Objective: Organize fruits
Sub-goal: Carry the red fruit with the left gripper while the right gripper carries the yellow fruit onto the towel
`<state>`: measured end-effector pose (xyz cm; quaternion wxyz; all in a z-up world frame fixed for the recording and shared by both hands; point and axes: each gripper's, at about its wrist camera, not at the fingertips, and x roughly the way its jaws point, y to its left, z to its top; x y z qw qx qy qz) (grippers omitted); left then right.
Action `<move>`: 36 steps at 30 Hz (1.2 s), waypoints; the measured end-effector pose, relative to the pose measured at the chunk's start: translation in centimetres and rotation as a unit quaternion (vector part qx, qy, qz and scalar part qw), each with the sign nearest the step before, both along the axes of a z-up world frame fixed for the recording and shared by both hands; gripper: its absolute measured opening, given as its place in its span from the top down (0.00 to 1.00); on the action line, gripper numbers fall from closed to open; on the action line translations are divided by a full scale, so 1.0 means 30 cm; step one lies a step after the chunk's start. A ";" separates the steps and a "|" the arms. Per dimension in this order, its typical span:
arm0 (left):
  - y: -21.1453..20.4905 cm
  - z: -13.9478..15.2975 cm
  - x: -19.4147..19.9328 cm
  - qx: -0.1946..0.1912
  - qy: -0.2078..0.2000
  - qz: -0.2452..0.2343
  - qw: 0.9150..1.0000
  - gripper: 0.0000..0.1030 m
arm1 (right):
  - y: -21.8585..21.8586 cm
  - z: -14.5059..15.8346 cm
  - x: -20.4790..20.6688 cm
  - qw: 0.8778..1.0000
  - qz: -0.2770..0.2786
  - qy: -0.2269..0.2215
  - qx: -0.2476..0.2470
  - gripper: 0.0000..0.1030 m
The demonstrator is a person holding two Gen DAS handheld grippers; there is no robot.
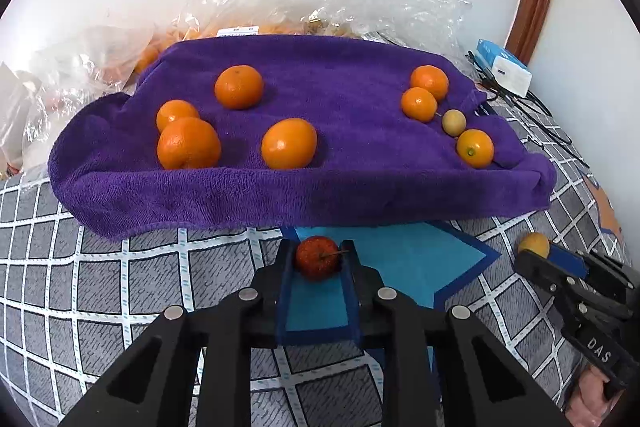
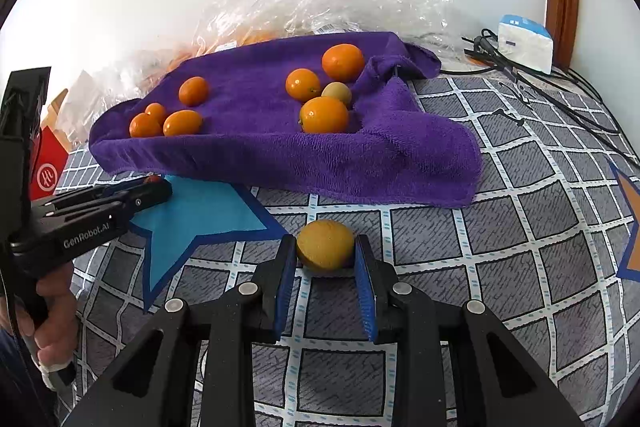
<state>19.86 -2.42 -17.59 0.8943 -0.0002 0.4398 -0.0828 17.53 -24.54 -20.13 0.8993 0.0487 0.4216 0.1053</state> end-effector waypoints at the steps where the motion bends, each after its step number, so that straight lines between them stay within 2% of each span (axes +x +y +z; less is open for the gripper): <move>1: 0.003 0.002 -0.001 -0.002 0.000 0.000 1.000 0.79 | 0.000 0.000 0.001 1.000 0.000 0.000 0.001 0.72; 8: 0.082 0.029 -0.041 -0.027 0.005 0.022 0.999 0.79 | 0.001 0.002 0.001 1.000 -0.001 0.000 0.003 0.72; 16: 0.148 0.050 -0.115 -0.033 0.003 0.042 0.999 0.79 | -0.002 0.008 -0.012 1.000 -0.013 -0.005 0.000 0.72; 29: 0.202 0.089 -0.216 -0.053 0.003 0.054 0.997 0.79 | -0.018 0.022 -0.031 1.000 -0.017 -0.017 0.007 0.72; 36: 0.231 0.131 -0.237 -0.065 -0.003 0.057 0.996 0.79 | -0.014 0.034 -0.020 1.000 -0.020 -0.002 0.005 0.72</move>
